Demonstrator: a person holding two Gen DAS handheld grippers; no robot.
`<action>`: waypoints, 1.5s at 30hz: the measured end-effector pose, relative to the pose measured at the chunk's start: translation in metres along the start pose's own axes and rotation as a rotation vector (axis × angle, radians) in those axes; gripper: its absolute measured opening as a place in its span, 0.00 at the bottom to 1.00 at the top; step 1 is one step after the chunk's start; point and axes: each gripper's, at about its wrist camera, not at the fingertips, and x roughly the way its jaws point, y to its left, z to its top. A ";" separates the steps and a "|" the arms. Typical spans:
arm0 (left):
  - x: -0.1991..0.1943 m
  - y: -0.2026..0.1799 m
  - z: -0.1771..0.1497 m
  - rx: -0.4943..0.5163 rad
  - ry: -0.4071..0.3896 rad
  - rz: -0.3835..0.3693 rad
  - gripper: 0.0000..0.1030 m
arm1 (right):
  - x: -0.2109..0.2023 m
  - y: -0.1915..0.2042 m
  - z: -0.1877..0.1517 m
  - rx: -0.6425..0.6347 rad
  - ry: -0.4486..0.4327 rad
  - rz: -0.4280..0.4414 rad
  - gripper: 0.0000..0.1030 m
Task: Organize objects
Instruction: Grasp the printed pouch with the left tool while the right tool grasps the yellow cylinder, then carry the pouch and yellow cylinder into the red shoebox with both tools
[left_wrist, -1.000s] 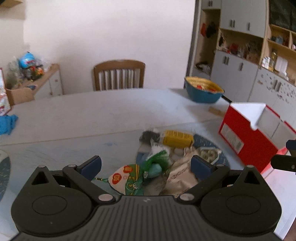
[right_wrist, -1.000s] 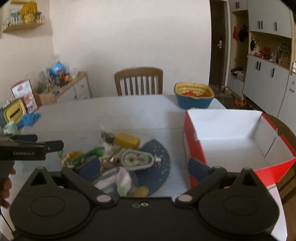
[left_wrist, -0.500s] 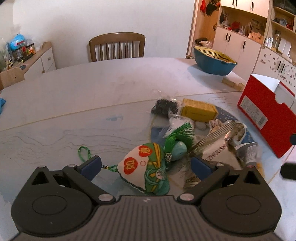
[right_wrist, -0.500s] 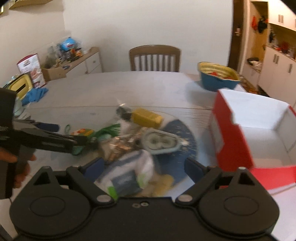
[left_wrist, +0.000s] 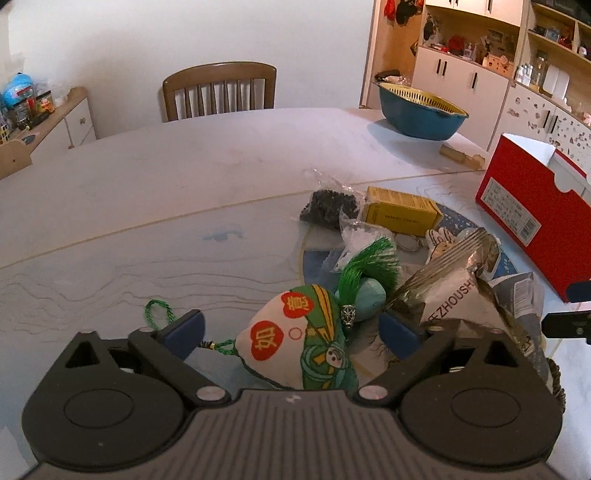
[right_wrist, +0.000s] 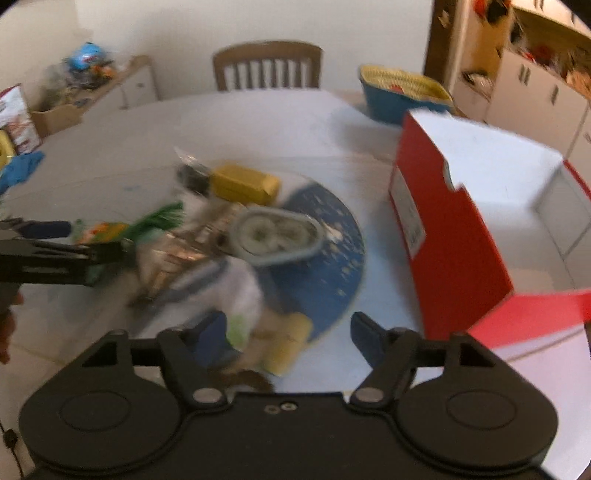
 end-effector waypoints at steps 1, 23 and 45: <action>0.002 0.000 -0.001 -0.002 0.008 0.001 0.92 | 0.003 -0.002 -0.001 0.005 0.013 -0.006 0.66; 0.001 -0.004 -0.005 -0.014 0.022 0.082 0.58 | 0.028 -0.001 -0.007 0.057 0.107 0.014 0.24; -0.081 -0.044 0.058 -0.003 -0.031 -0.020 0.57 | -0.064 -0.040 0.008 0.157 -0.059 0.051 0.20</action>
